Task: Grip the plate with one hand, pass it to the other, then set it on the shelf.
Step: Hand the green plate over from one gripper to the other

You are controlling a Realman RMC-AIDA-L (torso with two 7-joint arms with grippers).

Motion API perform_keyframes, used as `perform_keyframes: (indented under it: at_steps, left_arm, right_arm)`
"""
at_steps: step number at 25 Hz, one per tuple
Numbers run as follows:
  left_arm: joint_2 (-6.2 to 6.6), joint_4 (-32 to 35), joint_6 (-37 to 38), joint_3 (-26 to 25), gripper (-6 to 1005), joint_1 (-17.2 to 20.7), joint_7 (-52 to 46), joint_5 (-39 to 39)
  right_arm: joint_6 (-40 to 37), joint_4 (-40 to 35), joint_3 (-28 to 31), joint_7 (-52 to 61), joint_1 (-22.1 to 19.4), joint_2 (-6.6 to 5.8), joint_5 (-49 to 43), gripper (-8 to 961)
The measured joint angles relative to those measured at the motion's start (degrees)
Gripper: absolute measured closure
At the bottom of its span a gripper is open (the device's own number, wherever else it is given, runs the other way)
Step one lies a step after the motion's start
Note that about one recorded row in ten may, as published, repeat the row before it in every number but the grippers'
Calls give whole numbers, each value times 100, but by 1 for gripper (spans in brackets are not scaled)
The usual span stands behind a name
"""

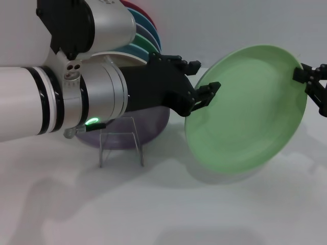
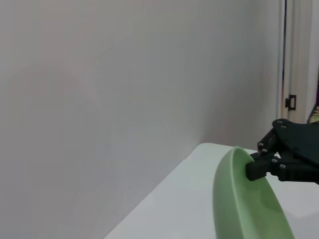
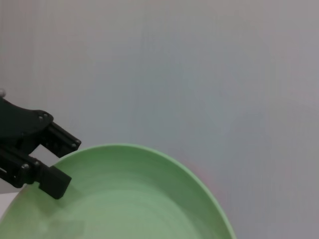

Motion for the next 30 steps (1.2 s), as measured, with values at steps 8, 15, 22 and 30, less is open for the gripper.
perform_keyframes:
  at_steps: [8, 15, 22, 30]
  left_arm:
    - [-3, 37, 465, 364, 627, -5, 54, 199]
    - [0, -57, 758, 653, 908, -18, 221, 442]
    - [3, -195, 808, 676, 909, 14, 295, 440]
    - [11, -341, 845, 654, 913, 148, 363, 455]
  right_arm:
    - [231, -1, 72, 31, -21, 6, 21, 935]
    - [690, -301, 225, 20, -58, -1, 194, 935]
    - [1230, -610, 677, -82, -115, 10, 461, 829]
    - [2042, -976, 1781, 134, -271, 48, 978, 554]
